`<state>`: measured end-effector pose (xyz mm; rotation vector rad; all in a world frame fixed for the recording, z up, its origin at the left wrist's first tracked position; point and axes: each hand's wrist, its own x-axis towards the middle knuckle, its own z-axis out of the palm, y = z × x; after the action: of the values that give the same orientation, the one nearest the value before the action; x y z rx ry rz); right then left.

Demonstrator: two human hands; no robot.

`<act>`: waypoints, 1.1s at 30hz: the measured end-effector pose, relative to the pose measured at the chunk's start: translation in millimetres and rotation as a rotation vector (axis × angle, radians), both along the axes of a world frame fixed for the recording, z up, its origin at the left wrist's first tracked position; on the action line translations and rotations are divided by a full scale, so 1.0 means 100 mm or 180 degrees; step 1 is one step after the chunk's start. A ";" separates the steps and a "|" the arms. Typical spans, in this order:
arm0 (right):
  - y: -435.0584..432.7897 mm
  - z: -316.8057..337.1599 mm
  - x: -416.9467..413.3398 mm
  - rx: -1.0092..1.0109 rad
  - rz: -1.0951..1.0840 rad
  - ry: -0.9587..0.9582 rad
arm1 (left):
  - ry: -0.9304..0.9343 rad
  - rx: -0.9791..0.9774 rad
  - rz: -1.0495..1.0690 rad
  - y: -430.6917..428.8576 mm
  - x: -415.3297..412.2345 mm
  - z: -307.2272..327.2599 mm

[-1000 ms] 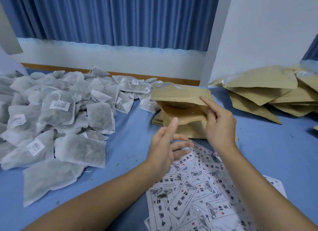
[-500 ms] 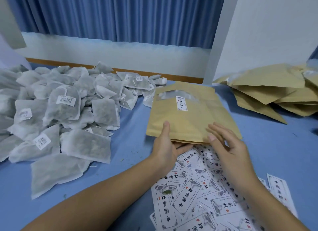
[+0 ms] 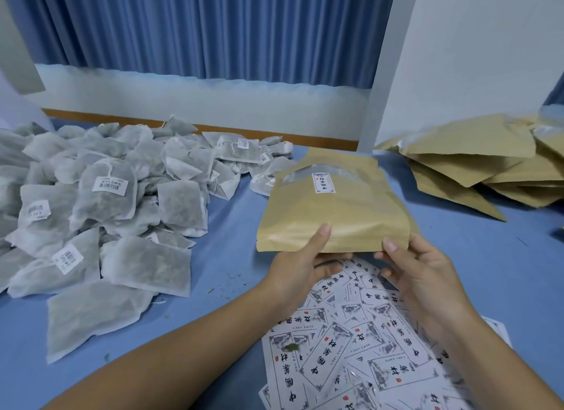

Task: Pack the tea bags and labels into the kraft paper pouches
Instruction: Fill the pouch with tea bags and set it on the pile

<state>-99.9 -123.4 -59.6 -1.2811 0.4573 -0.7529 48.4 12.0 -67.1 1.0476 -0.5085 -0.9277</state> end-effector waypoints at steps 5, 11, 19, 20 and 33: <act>0.08 0.02 0.02 -0.0484 0.0193 0.0170 | -0.0125 0.0073 -0.0066 0.00 -0.06 -0.06; 0.20 -0.02 0.06 -0.0198 -0.0270 -0.0005 | -0.0068 -0.0014 0.0269 0.00 -0.10 -0.02; 0.36 -0.04 0.13 -0.0233 -0.0240 0.0019 | 0.0021 -0.0057 0.0378 -0.06 -0.18 -0.08; 0.37 -0.05 0.13 -0.0172 -0.0292 -0.0004 | 0.0046 -0.0080 0.0401 -0.06 -0.19 -0.08; 0.45 -0.05 0.19 -0.0065 -0.0527 -0.0203 | 0.0286 -0.0179 0.0371 -0.09 -0.19 -0.08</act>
<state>-81.2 -78.9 -64.4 -1.2450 0.5094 -0.9371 29.8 3.4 -75.2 0.9701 -0.3925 -0.8486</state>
